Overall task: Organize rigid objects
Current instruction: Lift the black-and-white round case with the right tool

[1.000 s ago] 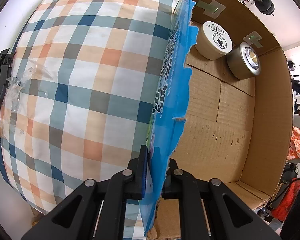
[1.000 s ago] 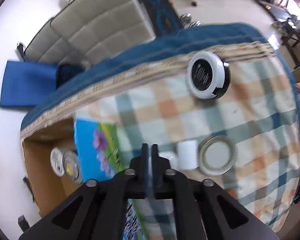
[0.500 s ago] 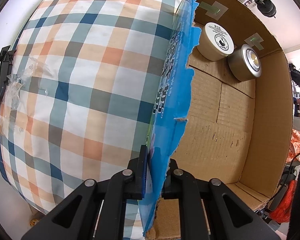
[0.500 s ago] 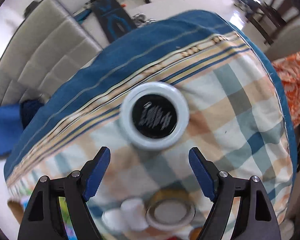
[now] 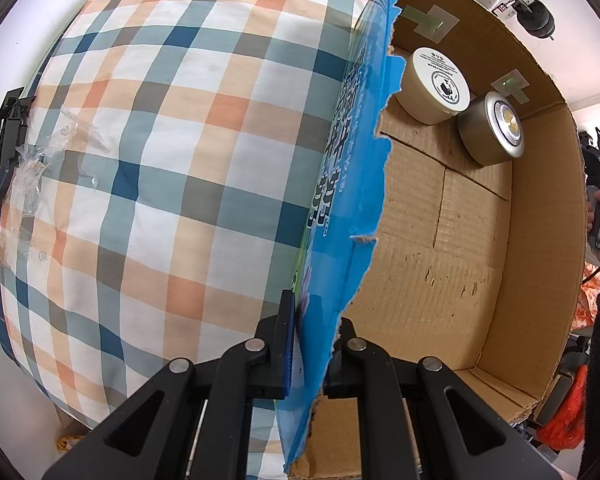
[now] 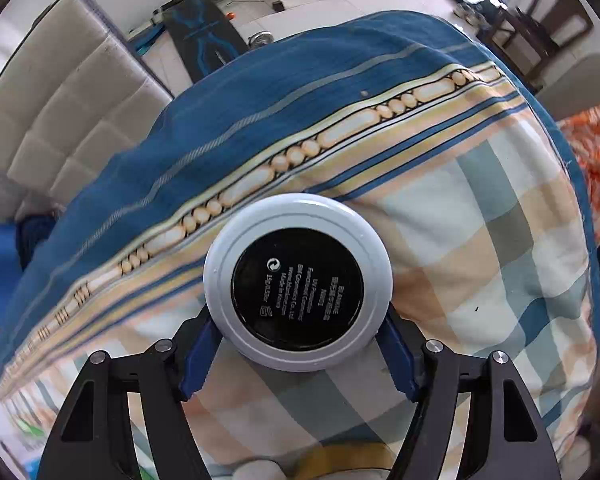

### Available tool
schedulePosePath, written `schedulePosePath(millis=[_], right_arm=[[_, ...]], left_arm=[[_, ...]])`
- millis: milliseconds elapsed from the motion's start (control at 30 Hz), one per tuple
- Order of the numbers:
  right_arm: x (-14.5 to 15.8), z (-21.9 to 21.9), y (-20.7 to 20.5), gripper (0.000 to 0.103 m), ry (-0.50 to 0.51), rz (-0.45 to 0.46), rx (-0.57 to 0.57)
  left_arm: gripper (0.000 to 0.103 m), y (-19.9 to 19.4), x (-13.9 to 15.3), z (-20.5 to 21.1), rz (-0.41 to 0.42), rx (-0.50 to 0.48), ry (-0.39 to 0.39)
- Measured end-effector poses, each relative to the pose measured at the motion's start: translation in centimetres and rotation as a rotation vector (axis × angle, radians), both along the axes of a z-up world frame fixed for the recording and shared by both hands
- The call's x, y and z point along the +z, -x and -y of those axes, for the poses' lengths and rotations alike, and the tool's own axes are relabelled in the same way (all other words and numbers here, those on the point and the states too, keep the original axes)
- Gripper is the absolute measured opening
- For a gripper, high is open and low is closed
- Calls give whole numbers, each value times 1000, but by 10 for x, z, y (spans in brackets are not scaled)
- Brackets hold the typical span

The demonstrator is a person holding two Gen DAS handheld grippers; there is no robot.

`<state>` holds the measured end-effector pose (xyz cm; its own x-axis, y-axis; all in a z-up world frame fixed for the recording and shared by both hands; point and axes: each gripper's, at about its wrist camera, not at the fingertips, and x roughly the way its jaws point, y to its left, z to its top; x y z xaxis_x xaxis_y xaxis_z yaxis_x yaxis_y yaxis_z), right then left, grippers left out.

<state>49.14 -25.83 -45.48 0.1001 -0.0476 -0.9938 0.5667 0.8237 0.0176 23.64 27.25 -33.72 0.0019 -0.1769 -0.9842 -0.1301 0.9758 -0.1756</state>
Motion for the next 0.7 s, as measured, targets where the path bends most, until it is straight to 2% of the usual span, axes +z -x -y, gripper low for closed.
schedulePosePath(millis=[133,300,500,567,700], right_arm=[[5,-18,19,73,-32,-10,85],[-2,-39,36,73,-69,-72,199],[-2,-24,30,83,-104,-38,119],[-7,-24,23,85,-92,-58,110],[-11,-36,5,78,-11,-85,136]], left_arm=[[8,0,0,0,0,-1,0],[8,-1,0,0,-2,-6,-4],[7,-2,-1,0,-4,-6,-9],[7,-2,-1,2,-3,-6,-9],[7,-2,0,3,-3,-7,-13]])
